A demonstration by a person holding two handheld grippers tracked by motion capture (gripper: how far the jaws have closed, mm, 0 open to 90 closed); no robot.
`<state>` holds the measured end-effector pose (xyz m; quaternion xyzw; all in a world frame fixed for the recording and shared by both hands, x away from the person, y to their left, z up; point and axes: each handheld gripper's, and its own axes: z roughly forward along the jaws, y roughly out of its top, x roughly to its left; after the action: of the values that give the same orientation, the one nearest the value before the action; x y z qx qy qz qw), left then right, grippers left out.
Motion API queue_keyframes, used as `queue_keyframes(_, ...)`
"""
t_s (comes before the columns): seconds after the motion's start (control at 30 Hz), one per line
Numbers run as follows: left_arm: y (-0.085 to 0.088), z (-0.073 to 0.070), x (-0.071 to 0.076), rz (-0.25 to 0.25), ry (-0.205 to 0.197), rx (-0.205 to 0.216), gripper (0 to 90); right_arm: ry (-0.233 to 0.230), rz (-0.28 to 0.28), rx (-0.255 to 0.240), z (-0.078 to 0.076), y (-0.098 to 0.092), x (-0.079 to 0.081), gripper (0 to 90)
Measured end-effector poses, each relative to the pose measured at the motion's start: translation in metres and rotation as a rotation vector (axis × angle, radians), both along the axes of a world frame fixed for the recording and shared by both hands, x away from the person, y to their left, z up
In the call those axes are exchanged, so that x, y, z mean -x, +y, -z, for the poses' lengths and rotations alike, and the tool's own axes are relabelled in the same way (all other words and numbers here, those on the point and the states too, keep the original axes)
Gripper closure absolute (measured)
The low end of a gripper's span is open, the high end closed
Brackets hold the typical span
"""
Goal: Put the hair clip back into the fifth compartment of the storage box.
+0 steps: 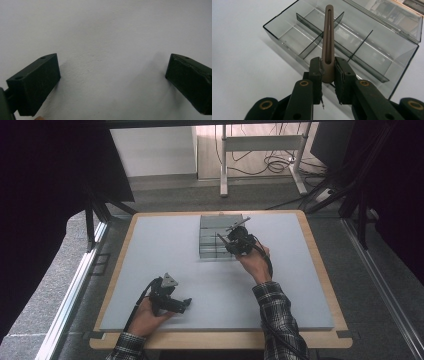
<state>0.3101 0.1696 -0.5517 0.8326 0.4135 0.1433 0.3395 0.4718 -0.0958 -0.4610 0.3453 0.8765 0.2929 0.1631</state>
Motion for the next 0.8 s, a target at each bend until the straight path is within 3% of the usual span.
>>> queue_keyframes(0.8, 0.000, 0.000, 0.000, 0.000, 0.000, 0.002, 0.0, 0.036, 0.015, 0.042, 0.031, 0.016, -0.027, 75.0)
